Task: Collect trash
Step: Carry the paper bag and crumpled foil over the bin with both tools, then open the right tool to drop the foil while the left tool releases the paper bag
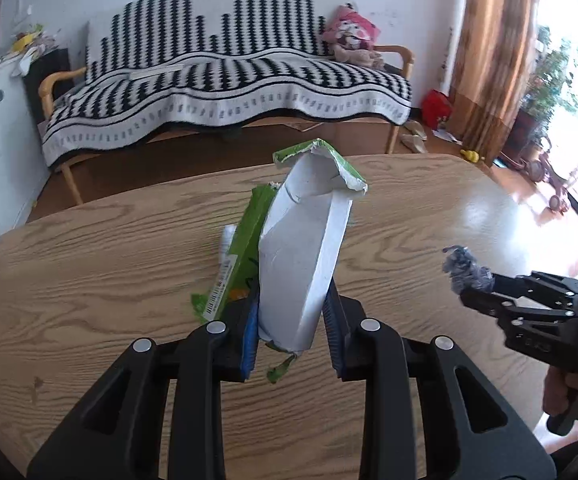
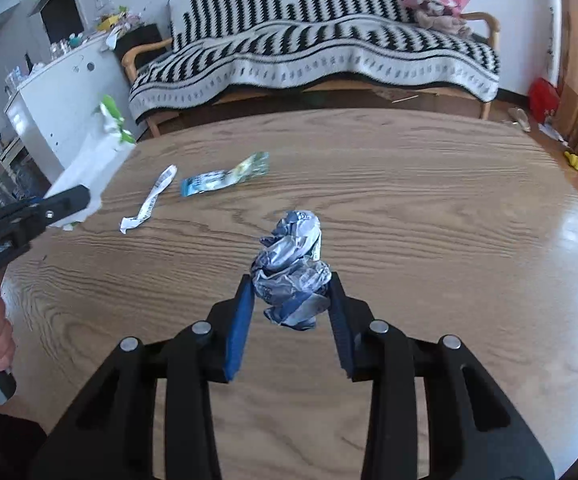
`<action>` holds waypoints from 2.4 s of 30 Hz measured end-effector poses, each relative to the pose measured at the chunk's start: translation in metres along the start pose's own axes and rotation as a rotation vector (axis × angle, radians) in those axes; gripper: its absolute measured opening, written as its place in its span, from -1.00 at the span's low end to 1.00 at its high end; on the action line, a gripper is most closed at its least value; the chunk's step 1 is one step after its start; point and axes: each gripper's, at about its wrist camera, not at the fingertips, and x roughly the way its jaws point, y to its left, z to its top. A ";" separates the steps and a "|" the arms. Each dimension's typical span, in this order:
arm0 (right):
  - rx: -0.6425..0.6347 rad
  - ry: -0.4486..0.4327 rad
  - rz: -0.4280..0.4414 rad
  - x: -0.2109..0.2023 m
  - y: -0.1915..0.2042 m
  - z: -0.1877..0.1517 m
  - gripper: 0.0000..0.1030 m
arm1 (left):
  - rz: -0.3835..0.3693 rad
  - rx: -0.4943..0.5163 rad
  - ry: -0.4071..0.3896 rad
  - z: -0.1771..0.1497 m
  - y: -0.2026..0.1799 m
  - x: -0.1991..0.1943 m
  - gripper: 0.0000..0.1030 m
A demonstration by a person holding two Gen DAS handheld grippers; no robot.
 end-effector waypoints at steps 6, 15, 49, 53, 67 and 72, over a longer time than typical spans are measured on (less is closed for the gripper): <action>0.076 -0.030 -0.090 -0.062 -0.065 -0.029 -0.29 | -0.082 0.072 0.005 0.003 -0.076 0.001 -0.47; 0.264 -0.060 -0.251 -0.146 -0.184 -0.102 -0.29 | -0.264 0.245 0.023 -0.011 -0.235 0.001 -0.47; 0.933 0.073 -0.527 -0.283 -0.438 -0.388 -0.25 | -0.705 0.601 0.264 -0.158 -0.618 0.039 -0.46; 0.951 0.061 -0.525 -0.280 -0.445 -0.381 -0.11 | -0.715 0.599 0.277 -0.159 -0.624 0.044 -0.46; 0.985 0.011 -0.571 -0.294 -0.449 -0.384 0.27 | -0.742 0.611 0.330 -0.168 -0.636 0.058 -0.46; 1.002 -0.019 -0.614 -0.305 -0.448 -0.385 0.29 | -0.755 0.624 0.336 -0.173 -0.642 0.061 -0.35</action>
